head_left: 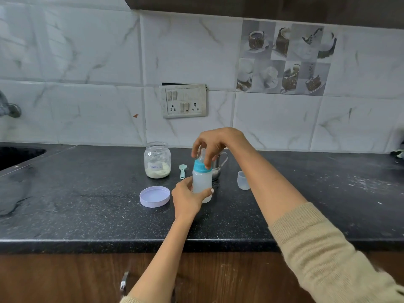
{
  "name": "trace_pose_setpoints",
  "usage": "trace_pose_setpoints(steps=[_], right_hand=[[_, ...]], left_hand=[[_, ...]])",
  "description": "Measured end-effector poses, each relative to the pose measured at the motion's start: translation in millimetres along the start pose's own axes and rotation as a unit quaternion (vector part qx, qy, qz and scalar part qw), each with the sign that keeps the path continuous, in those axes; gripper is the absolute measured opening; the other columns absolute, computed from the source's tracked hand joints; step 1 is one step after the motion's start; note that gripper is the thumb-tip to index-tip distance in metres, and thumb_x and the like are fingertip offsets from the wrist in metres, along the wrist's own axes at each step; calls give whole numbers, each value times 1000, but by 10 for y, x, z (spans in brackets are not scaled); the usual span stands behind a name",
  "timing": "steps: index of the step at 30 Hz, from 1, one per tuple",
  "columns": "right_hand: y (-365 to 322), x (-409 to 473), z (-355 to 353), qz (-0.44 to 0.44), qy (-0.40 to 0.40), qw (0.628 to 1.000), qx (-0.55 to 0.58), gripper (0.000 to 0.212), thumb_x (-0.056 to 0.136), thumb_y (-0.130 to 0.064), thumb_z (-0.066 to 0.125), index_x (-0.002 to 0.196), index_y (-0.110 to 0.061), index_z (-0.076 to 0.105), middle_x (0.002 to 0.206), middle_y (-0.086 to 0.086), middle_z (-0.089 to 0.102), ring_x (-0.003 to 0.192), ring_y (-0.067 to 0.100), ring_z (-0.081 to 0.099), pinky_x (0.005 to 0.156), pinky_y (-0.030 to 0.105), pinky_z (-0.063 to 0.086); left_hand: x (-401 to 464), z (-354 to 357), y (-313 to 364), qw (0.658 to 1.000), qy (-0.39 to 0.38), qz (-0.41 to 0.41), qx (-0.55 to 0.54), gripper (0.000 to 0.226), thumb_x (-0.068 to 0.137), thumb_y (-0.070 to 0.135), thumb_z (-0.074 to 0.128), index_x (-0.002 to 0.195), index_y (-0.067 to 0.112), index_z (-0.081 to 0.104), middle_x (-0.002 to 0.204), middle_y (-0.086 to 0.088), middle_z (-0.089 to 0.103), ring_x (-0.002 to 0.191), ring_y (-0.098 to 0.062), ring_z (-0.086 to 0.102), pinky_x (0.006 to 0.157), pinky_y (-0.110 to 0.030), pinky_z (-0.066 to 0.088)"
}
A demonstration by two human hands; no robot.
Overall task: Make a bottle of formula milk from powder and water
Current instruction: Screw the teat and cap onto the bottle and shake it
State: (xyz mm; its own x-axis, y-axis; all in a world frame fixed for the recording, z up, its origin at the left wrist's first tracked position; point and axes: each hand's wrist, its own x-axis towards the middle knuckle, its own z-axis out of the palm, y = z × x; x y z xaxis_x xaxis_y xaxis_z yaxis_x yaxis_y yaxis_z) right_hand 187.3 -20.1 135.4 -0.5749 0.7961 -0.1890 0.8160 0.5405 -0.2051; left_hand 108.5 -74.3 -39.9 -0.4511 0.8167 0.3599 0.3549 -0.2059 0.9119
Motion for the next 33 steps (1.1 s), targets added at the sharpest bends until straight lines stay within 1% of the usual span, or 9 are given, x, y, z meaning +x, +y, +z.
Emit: trace_pose_setpoints(steps=[2,7,10,12,15,21,27,29,33], right_hand=[[18,22,36,30,24,999,-23,44,70,-27,82,109,-12,67,98,8,70,79,21,70,75,31,59],[49,55,182,89,128,985,-79,63,68,-70,65,73,-7,62,66,4,68,53,14,63,53,24,50],[60,17,123,65,55,995,-49,78,61,-61,78,119,-12,59,107,4,68,83,18,69,74,32,58],[59,19,85,42,15,998,-45,80,62,-40,86,132,-18,52,121,3,61,89,20,68,84,34,57],[61,57,122,37,29,998,-34,62,61,-27,87,116,-11,63,111,8,69,81,22,72,82,36,59],[95,68,177,72,68,995,-8,60,54,-45,87,94,-5,68,83,12,75,71,20,74,77,38,60],[21,-36,319,103,158,982,-10,50,60,-48,83,70,-9,53,55,5,62,49,16,63,57,26,55],[-13,-40,362,119,192,974,-17,50,61,-49,82,67,-10,50,54,3,57,45,14,58,49,23,48],[-41,-30,392,143,199,970,-6,57,58,-57,81,70,-10,52,59,3,60,55,15,60,59,25,52]], left_hand=[[-4,4,10,1000,-2,-2,1,61,61,26,86,116,8,65,109,-5,70,98,-17,65,85,-32,52],[-2,-2,12,1000,0,1,0,61,62,24,86,116,8,64,111,-5,69,100,-17,63,84,-28,49],[0,-3,12,1000,-1,-2,-1,58,63,23,86,115,8,64,110,-6,69,95,-15,63,80,-26,48],[-2,-5,20,1000,-3,-4,-3,57,63,23,85,114,8,65,109,-6,70,91,-14,62,79,-25,48],[-6,-5,21,1000,-3,-3,-3,58,63,23,86,114,8,65,110,-6,70,90,-13,61,78,-24,47],[10,1,20,1000,-2,-7,7,59,62,24,86,115,7,64,111,-6,69,98,-17,64,81,-26,49],[16,3,31,1000,0,-6,25,56,61,26,85,111,7,67,106,-6,71,94,-19,65,80,-30,51],[15,0,39,999,0,-6,32,55,62,25,84,111,8,67,106,-7,71,95,-19,65,80,-29,50],[5,-6,49,999,-2,-9,36,55,63,25,84,111,7,66,107,-8,70,96,-20,65,81,-30,51]])
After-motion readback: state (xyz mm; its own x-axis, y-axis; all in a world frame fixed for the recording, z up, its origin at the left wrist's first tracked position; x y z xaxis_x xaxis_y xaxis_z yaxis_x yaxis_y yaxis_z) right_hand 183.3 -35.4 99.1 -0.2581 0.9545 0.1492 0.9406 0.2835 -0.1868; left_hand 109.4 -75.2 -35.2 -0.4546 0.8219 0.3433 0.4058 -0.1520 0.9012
